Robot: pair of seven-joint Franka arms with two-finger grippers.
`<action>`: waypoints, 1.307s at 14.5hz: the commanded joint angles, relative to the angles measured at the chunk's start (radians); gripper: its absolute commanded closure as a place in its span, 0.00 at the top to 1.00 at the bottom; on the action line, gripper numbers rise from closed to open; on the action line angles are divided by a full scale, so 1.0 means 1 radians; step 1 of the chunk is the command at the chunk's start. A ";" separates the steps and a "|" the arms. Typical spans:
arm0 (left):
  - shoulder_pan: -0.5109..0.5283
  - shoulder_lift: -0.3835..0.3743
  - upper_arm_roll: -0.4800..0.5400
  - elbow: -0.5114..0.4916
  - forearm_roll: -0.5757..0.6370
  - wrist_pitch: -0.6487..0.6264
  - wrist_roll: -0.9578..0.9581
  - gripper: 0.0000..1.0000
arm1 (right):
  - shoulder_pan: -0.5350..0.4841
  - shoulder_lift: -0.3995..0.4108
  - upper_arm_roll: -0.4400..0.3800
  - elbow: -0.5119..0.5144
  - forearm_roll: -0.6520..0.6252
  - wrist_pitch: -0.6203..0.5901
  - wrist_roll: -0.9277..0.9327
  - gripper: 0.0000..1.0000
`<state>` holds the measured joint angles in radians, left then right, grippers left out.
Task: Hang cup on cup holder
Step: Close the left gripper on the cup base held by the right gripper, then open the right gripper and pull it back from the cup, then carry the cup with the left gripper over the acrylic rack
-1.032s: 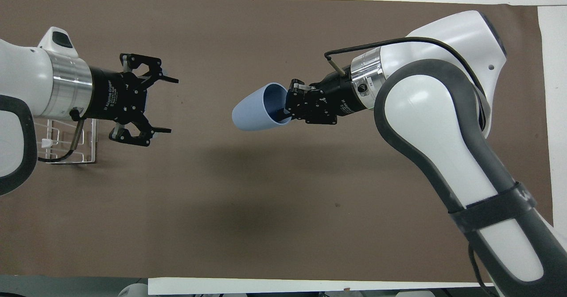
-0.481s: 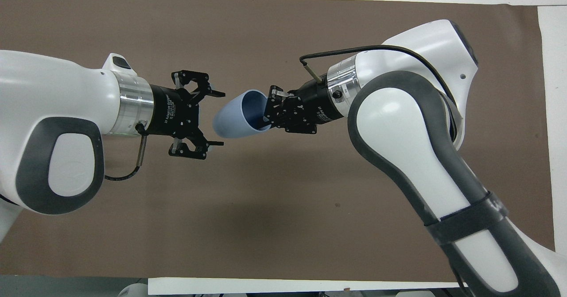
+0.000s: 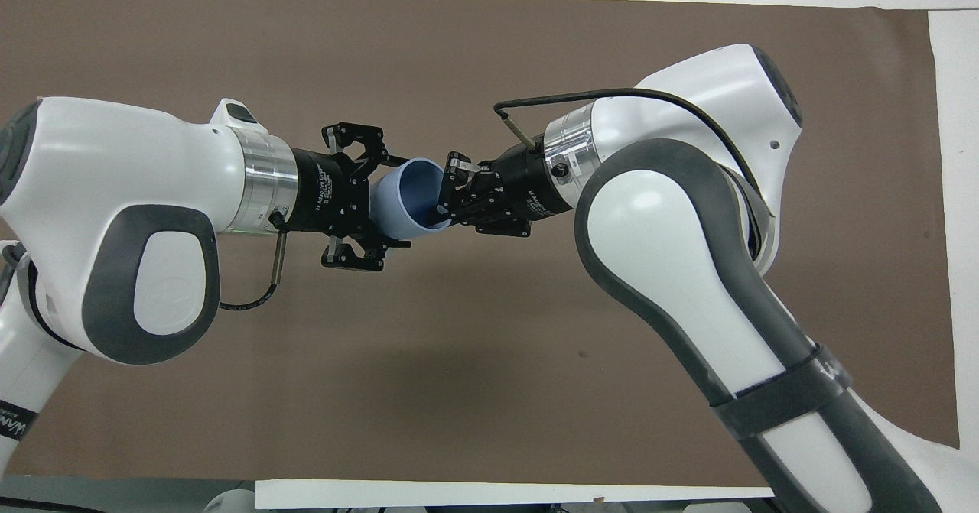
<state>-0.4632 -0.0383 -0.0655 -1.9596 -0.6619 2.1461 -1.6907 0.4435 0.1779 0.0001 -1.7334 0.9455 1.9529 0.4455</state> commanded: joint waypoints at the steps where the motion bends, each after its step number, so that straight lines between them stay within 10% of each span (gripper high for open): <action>1: -0.017 -0.006 0.012 -0.012 -0.022 0.015 -0.009 0.68 | 0.003 0.006 -0.003 0.012 0.018 0.008 0.016 0.00; 4: -0.015 -0.006 0.013 -0.007 -0.012 0.008 -0.003 0.41 | -0.002 0.006 -0.003 0.017 0.018 0.008 0.016 0.00; 6: -0.011 -0.008 0.015 -0.007 -0.012 0.006 -0.004 0.41 | -0.003 0.006 -0.003 0.017 0.018 0.008 0.016 0.02; 7: -0.008 -0.008 0.015 -0.004 -0.012 0.005 -0.007 0.41 | -0.005 0.006 -0.003 0.017 0.018 0.005 0.015 0.22; 8: -0.005 -0.006 0.015 -0.001 -0.012 0.006 -0.015 0.41 | -0.002 0.002 -0.003 0.017 0.016 0.009 0.012 0.83; 9: -0.003 -0.006 0.015 0.001 -0.010 0.005 -0.018 0.41 | 0.007 -0.009 -0.008 0.020 0.003 0.017 0.016 0.99; 13: 0.001 -0.006 0.019 0.001 0.108 0.003 -0.091 0.41 | -0.075 -0.072 -0.015 0.021 -0.144 0.015 0.004 0.99; 19: 0.070 0.000 0.021 0.019 0.646 -0.158 -0.214 0.41 | -0.219 -0.136 -0.017 0.014 -0.485 0.011 -0.024 0.99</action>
<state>-0.4217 -0.0363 -0.0450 -1.9571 -0.1514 2.0588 -1.8838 0.2609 0.0712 -0.0272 -1.7070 0.5473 1.9567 0.4415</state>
